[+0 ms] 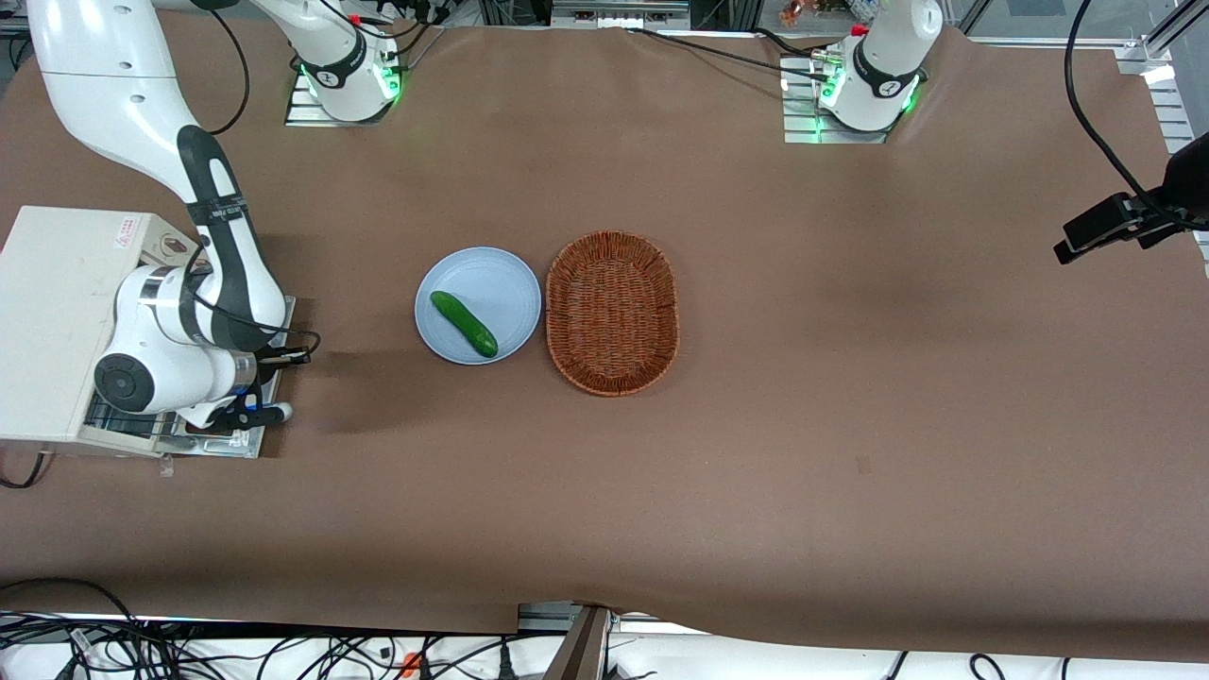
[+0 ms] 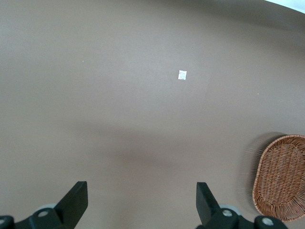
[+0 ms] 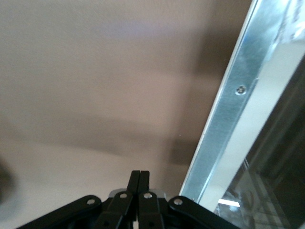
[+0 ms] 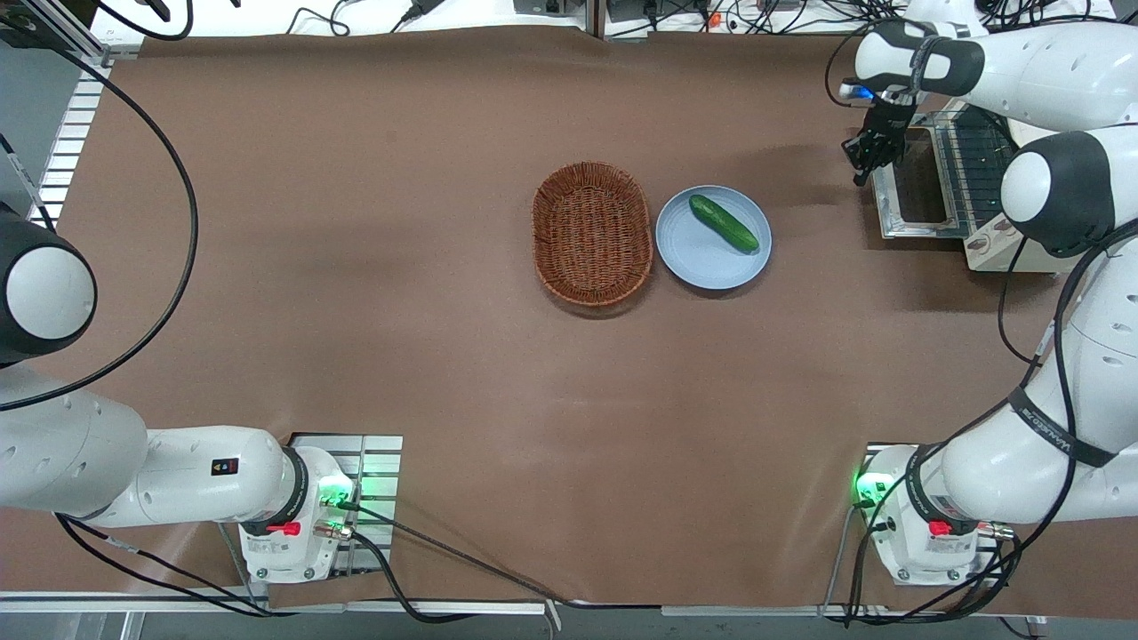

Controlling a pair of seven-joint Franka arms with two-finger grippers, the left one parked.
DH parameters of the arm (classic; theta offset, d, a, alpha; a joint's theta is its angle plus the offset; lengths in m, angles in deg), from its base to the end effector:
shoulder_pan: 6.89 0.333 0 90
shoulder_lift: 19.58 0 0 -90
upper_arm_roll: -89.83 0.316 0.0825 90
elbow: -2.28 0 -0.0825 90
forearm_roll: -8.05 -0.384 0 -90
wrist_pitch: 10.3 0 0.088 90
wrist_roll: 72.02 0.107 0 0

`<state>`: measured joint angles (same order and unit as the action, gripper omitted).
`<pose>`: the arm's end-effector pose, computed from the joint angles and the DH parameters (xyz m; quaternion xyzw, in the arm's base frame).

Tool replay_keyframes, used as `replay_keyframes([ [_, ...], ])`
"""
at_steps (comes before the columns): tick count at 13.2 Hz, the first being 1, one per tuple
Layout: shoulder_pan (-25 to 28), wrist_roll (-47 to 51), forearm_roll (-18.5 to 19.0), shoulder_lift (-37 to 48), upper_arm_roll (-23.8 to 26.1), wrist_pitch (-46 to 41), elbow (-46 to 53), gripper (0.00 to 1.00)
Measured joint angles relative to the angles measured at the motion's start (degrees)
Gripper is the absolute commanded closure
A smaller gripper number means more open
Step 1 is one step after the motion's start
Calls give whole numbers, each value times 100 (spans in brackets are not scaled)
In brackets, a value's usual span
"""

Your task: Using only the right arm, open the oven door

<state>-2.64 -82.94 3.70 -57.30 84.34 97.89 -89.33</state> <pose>0.6518 -0.0019 0.2229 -0.9809 -0.0693 0.1803 0.0219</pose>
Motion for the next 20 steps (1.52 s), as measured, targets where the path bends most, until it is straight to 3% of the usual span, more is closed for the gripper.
replay_keyframes([
  [2,-1,-4,0,84,0,-298,307,0],
  [9,-30,-1023,2,881,-82,-1105,762,0],
  [13,-33,-955,30,1099,-264,-2151,1492,0],
  [20,-39,-267,87,2189,-426,-2466,1403,0],
])
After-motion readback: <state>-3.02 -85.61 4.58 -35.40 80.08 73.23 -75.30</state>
